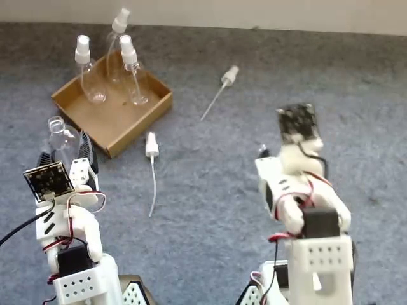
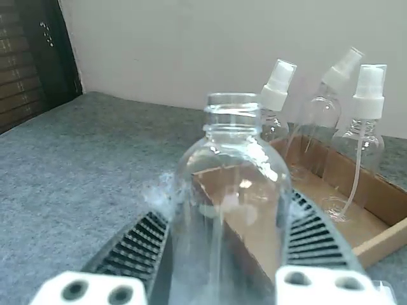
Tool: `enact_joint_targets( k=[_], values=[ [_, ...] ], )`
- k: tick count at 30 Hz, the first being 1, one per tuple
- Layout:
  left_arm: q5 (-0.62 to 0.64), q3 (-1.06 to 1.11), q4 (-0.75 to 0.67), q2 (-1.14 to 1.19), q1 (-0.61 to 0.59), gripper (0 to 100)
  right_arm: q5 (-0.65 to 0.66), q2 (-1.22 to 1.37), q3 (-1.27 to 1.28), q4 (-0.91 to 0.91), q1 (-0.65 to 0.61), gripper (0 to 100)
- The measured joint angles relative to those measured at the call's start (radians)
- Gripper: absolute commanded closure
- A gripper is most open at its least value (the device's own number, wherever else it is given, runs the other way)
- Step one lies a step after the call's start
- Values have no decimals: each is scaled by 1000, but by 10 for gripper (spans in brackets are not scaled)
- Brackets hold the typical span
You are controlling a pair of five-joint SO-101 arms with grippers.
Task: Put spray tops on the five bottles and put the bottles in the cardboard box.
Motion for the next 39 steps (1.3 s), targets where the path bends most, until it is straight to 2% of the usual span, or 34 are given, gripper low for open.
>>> enact_joint_targets(
  k=[3, 9, 17, 21, 28, 39],
  values=[
    [0, 0, 0, 0, 0, 969, -17, 112, -72, 5, -61, 843],
    [0, 0, 0, 0, 0, 969, -170, 397, -279, 81, -210, 843],
    [0, 0, 0, 0, 0, 969, -199, 804, -605, 164, -410, 841],
    [0, 0, 0, 0, 0, 969, -216, 1002, -802, 219, -459, 839],
    [0, 0, 0, 0, 0, 969, -394, 1336, -1163, 319, -511, 839],
    [0, 0, 0, 0, 6, 969, -408, 1792, -1605, 334, -552, 838]
  ],
)
